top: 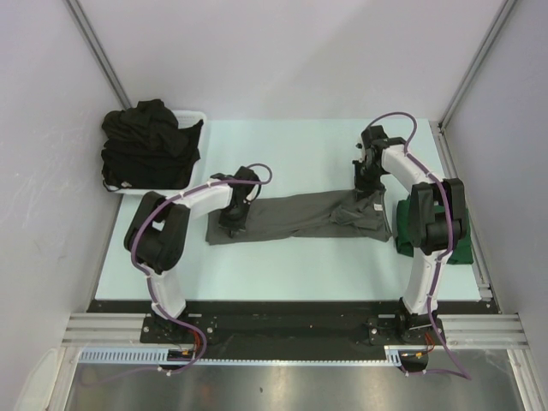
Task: Fold and stack the t-shirts
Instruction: Fold the other side of the tshirt into a rectangle
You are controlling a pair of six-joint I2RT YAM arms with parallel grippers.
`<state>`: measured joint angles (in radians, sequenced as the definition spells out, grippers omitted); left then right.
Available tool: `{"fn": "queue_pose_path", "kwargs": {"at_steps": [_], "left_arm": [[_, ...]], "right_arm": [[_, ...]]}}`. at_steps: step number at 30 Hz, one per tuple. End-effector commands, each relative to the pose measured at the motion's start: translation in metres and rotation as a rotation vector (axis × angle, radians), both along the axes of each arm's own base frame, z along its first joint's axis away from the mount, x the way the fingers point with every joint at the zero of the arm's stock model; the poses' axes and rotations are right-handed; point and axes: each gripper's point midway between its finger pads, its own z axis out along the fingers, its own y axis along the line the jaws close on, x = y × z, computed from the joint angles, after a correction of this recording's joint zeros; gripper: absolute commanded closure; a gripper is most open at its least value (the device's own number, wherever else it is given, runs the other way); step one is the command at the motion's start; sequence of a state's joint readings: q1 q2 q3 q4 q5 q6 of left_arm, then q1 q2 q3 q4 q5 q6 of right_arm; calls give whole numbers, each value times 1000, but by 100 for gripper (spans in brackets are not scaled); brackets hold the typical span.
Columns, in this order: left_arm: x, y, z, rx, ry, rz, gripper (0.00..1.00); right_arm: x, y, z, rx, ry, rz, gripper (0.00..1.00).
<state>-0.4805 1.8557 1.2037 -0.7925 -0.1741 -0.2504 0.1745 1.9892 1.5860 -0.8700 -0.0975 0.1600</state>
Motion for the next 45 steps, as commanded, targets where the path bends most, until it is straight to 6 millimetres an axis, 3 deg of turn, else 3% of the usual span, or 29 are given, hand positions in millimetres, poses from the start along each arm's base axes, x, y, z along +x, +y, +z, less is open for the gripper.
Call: {"fn": "queue_pose_path", "kwargs": {"at_steps": [1, 4, 13, 14, 15, 17, 19, 24, 27, 31, 36, 45], "left_arm": [[-5, 27, -4, 86, 15, 3, 100], [-2, 23, 0, 64, 9, 9, 100], [31, -11, 31, -55, -47, 12, 100], [38, -15, 37, -68, -66, 10, 100], [40, -17, 40, -77, -72, 7, 100], [47, -22, 49, -94, -96, 6, 100], [51, -26, 54, -117, -106, 2, 91], [59, -36, 70, -167, -153, -12, 77], [60, -38, 73, -175, -159, -13, 75], [59, -37, 74, -176, -160, -11, 73], [58, -37, 79, -183, -167, -10, 64], [55, -41, 91, -212, -184, -17, 59]], "right_arm": [[5, 3, 17, 30, -57, 8, 100], [8, 14, 22, 54, -73, 27, 100], [1, 49, 16, 35, -56, 122, 100], [1, 49, 17, 29, -58, 128, 91], [1, 50, 23, 25, -73, 135, 69], [7, 51, 34, 17, -116, 134, 62], [9, 51, 49, 24, -156, 138, 57], [6, 56, 63, 41, -176, 150, 61], [1, 57, 62, 36, -152, 145, 61], [-6, 59, 50, 19, -104, 151, 61], [-15, 62, 34, 13, -63, 166, 62], [-30, 55, 22, -13, -17, 162, 63]]}}
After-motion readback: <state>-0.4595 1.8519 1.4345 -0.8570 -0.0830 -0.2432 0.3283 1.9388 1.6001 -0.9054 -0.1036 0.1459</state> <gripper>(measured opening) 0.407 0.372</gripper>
